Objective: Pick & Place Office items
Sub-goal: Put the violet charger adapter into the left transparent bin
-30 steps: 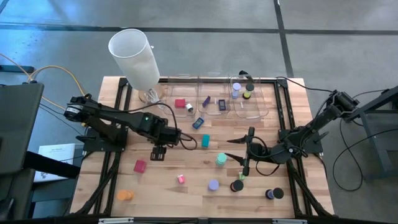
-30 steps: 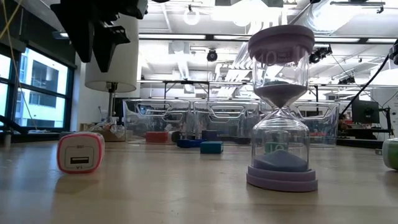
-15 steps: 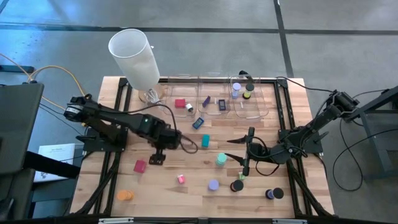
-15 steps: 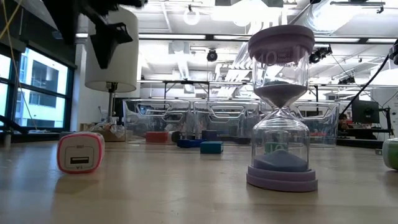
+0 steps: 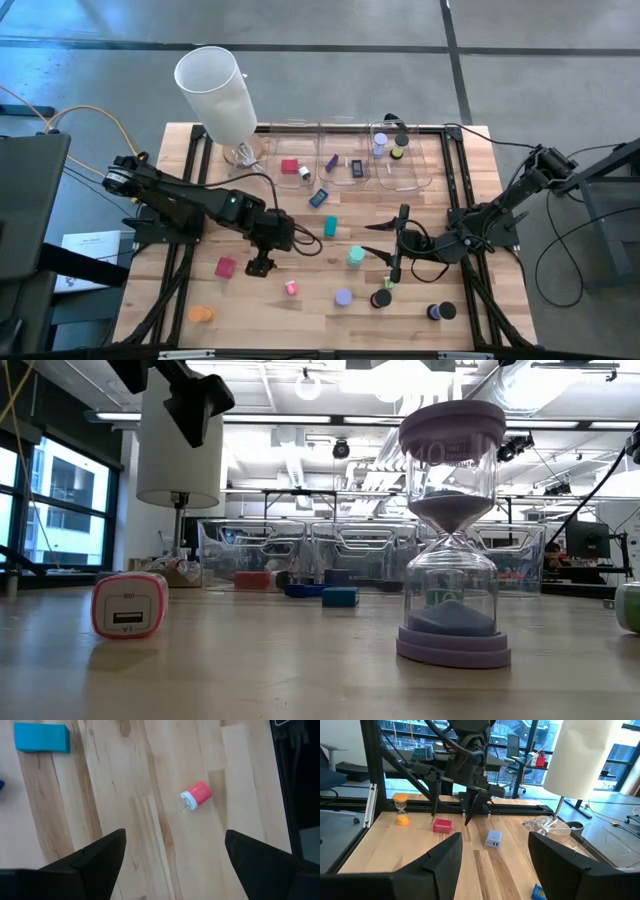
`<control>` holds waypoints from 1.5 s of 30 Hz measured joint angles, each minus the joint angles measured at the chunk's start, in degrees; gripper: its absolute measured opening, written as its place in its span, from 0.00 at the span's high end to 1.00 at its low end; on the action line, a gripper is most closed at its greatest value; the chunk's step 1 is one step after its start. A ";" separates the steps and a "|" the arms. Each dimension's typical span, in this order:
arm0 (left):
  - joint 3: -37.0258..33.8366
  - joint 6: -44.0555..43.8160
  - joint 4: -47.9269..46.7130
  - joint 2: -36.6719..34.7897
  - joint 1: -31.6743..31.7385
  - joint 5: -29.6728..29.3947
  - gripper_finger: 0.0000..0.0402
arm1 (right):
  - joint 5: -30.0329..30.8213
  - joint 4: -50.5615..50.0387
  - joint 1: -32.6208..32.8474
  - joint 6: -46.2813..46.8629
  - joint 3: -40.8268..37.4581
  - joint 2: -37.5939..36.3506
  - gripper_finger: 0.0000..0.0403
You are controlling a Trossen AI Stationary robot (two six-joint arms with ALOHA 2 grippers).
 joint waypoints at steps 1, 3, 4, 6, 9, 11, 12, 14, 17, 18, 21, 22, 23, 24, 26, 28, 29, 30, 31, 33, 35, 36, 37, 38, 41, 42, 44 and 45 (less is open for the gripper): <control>0.00 0.14 0.03 -0.01 0.00 -0.58 0.17 | 0.02 0.00 0.00 0.00 0.00 0.00 0.46; 0.00 0.16 -0.03 0.01 0.00 -2.90 0.17 | 0.00 0.00 0.00 0.00 0.00 0.00 0.46; 0.00 0.16 -0.37 0.00 0.00 -3.80 0.17 | 0.02 0.00 0.00 0.00 0.00 0.00 0.46; 0.00 0.38 -2.36 -0.01 0.00 -5.74 0.17 | 0.01 -0.01 0.00 0.00 0.00 0.00 0.46; 0.00 0.37 -7.62 0.00 0.27 -9.75 0.17 | 0.01 -0.23 0.00 0.00 0.00 0.00 0.46; 0.00 1.71 -11.69 0.00 0.86 -12.77 0.17 | 0.00 -0.58 0.00 0.02 0.00 0.00 0.46; -0.01 2.57 -13.69 0.00 1.05 -14.52 0.17 | 0.00 -0.68 0.00 0.02 0.00 0.00 0.46; -0.19 3.51 -16.70 -0.01 1.52 -17.27 0.17 | 0.02 -0.72 0.00 0.00 0.00 0.00 0.46; -1.11 5.33 -17.81 -0.01 2.59 -17.96 0.17 | 0.00 -0.76 0.00 0.02 0.00 0.00 0.46; -1.48 5.77 -17.58 -0.01 3.04 -18.00 0.17 | 0.00 -0.76 0.00 0.00 0.00 0.00 0.46; -3.57 5.31 -15.51 -0.01 4.72 -17.96 0.17 | 0.02 -0.79 0.00 0.02 0.00 0.00 0.46; -4.62 4.99 -14.56 -0.01 5.24 -17.98 0.17 | 0.00 -0.79 0.00 0.02 0.00 0.00 0.46; -5.59 4.90 -14.29 0.01 5.71 -17.98 0.17 | 0.00 -0.79 0.00 0.02 0.00 0.00 0.46; -6.57 4.85 -14.56 0.01 6.13 -18.01 0.17 | 0.02 -0.79 0.00 0.02 0.00 0.00 0.46; -8.31 4.07 -14.51 0.01 6.95 -18.03 0.17 | 0.00 -0.79 0.00 0.02 0.00 0.00 0.46; -9.65 2.96 -14.48 0.01 7.97 -18.01 0.17 | 0.00 -0.81 0.00 0.02 0.00 0.00 0.46; -10.14 2.66 -14.45 0.01 8.48 -18.00 0.17 | 0.00 -0.81 0.00 0.02 0.00 0.00 0.46; -10.60 2.69 -14.38 0.01 8.96 -18.00 0.17 | 0.00 -0.82 0.00 0.02 0.00 0.00 0.46; -11.01 2.94 -14.33 0.01 9.42 -18.02 0.17 | 0.01 -0.83 0.00 0.02 0.00 0.00 0.46; -11.88 4.20 -14.28 0.01 10.13 -18.10 0.17 | 0.01 -0.81 0.00 0.02 0.00 0.00 0.46; -12.83 5.75 -13.60 0.01 10.86 -18.12 0.17 | 0.00 -0.81 0.00 0.02 0.00 0.00 0.46; -13.27 6.40 -12.87 0.01 11.20 -18.12 0.17 | 0.01 -0.81 0.00 0.02 0.00 0.00 0.46; -13.57 7.15 -12.08 0.01 11.56 -18.11 0.17 | 0.00 -0.81 0.00 0.00 0.00 0.00 0.46; -13.94 7.69 -11.15 0.01 11.94 -18.11 0.17 | 0.02 -0.81 0.00 0.02 0.00 0.00 0.46; -15.33 8.85 -7.81 0.01 13.04 -17.84 0.17 | 0.00 -0.81 0.00 0.02 0.00 0.00 0.46; -15.79 9.36 -6.85 0.01 13.40 -17.53 0.17 | 0.01 -0.81 0.00 0.02 0.00 0.00 0.46; -16.52 10.40 -6.09 0.01 14.03 -17.19 0.17 | 0.00 -0.81 0.00 0.02 0.00 0.00 0.46; -16.78 10.60 -6.02 0.01 14.21 -17.24 0.17 | 0.00 -0.81 0.00 0.02 0.00 0.00 0.46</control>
